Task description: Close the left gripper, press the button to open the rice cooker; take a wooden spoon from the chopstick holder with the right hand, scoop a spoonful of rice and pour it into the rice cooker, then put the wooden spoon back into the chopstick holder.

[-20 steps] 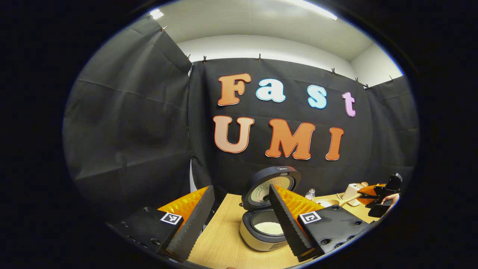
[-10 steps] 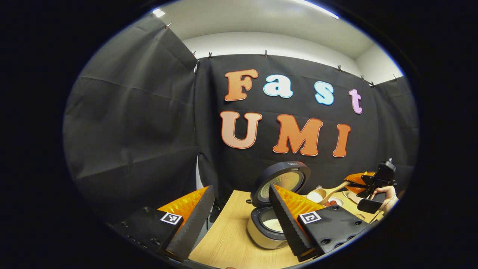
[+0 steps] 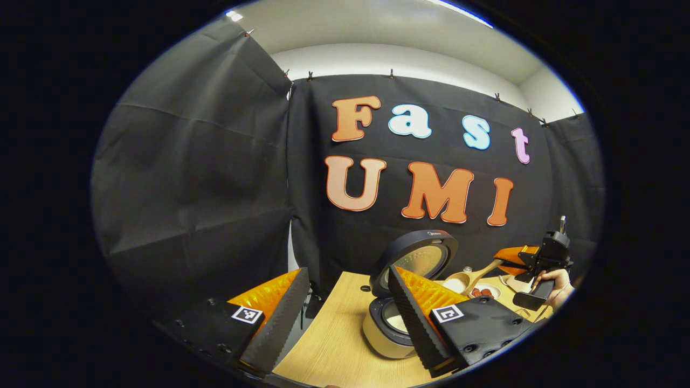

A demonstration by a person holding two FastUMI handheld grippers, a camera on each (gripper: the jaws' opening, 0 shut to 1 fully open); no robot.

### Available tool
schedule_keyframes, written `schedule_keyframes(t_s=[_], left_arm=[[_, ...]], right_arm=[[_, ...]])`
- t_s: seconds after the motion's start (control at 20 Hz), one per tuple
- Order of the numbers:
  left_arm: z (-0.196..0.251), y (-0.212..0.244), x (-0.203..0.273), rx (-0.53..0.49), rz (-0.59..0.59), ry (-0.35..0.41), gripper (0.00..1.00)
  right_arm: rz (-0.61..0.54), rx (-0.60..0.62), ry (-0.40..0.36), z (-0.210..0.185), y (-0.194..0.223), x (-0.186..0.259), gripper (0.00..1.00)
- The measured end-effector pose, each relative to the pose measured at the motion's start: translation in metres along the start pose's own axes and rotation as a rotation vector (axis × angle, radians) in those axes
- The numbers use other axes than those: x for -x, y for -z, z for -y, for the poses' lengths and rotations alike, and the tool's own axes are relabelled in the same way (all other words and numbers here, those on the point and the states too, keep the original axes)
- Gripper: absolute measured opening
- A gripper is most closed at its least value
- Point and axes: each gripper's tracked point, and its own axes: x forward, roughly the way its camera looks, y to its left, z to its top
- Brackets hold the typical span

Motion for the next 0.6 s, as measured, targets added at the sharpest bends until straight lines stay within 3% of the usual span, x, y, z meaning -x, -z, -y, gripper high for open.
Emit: schedule_keyframes(t_s=[0.6], left_arm=[[0.007, 0.000, -0.007, -0.017, 0.004, 0.014, 0.98]], right_arm=[[0.018, 0.287, -0.048, -0.026, 0.004, -0.001, 0.09]])
